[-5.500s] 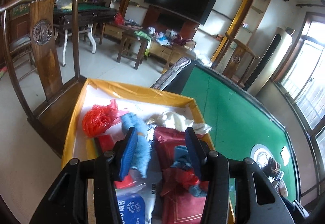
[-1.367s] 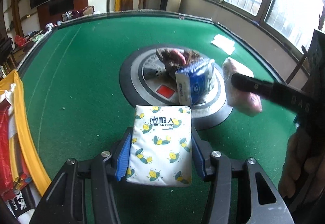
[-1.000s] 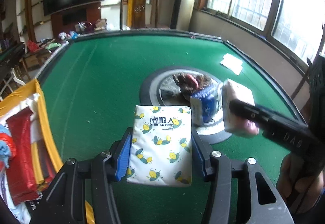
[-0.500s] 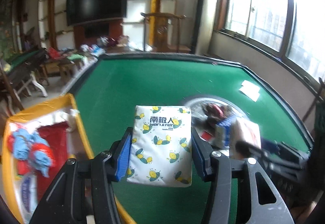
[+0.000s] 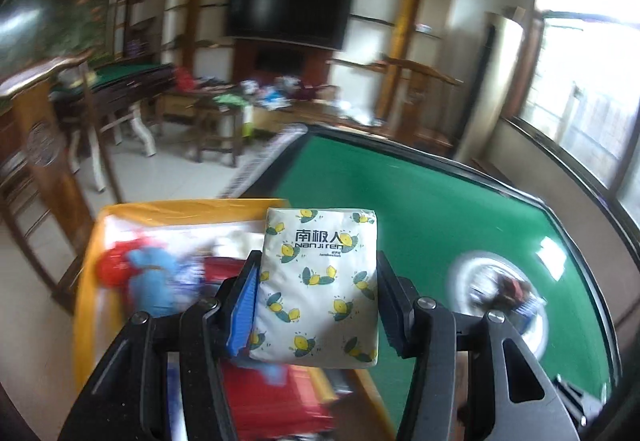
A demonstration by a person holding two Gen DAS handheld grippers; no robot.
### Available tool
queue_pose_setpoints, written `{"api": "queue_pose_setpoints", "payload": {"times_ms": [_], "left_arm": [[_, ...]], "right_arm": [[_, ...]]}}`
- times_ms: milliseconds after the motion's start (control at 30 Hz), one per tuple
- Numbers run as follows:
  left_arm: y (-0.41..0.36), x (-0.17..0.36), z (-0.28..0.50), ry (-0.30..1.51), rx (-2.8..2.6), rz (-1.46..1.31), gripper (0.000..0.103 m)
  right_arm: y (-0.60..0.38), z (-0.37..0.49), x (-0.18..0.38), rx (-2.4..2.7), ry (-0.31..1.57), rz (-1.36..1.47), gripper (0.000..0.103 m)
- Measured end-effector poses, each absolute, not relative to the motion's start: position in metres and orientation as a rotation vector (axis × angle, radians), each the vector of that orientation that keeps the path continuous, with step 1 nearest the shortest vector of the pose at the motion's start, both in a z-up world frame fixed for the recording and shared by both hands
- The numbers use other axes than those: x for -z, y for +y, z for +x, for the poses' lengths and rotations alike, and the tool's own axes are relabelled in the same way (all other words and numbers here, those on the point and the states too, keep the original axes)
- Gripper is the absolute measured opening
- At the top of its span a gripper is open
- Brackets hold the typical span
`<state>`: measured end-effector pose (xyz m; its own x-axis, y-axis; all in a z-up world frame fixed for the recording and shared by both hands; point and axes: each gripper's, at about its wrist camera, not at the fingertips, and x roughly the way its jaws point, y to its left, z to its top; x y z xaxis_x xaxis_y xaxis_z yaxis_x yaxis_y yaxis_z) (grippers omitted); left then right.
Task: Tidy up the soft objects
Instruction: 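Carry both tissue packs to the yellow tray and release them inside, then grasp a blue-wrapped tissue bundle with the left tool while the right tool reaches the knit beanie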
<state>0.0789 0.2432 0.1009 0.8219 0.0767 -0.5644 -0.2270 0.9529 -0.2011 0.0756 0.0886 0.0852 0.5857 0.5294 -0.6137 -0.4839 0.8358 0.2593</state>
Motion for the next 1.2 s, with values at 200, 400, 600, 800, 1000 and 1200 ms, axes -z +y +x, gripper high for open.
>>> {"api": "queue_pose_setpoints", "payload": {"times_ms": [200, 400, 600, 800, 1000, 1200], "left_arm": [[0.3, -0.081, 0.086, 0.66, -0.345, -0.304, 0.053], [0.325, -0.055, 0.1, 0.748, -0.419, -0.344, 0.053], [0.321, -0.058, 0.1, 0.75, -0.435, -0.304, 0.054], [0.327, -0.057, 0.095, 0.747, -0.461, -0.318, 0.054], [0.323, -0.059, 0.096, 0.743, -0.464, -0.296, 0.056], [0.319, -0.066, 0.093, 0.717, -0.459, -0.286, 0.065]], "right_arm": [[0.149, 0.067, -0.087, -0.708, 0.747, -0.007, 0.053], [0.194, 0.055, -0.068, -0.781, 0.787, -0.06, 0.053], [0.207, 0.05, -0.056, -0.789, 0.766, -0.117, 0.057], [0.194, 0.046, -0.065, -0.8, 0.735, -0.125, 0.059], [0.18, 0.047, -0.075, -0.801, 0.718, -0.085, 0.059], [0.125, 0.054, -0.082, -0.767, 0.73, 0.026, 0.059]]}}
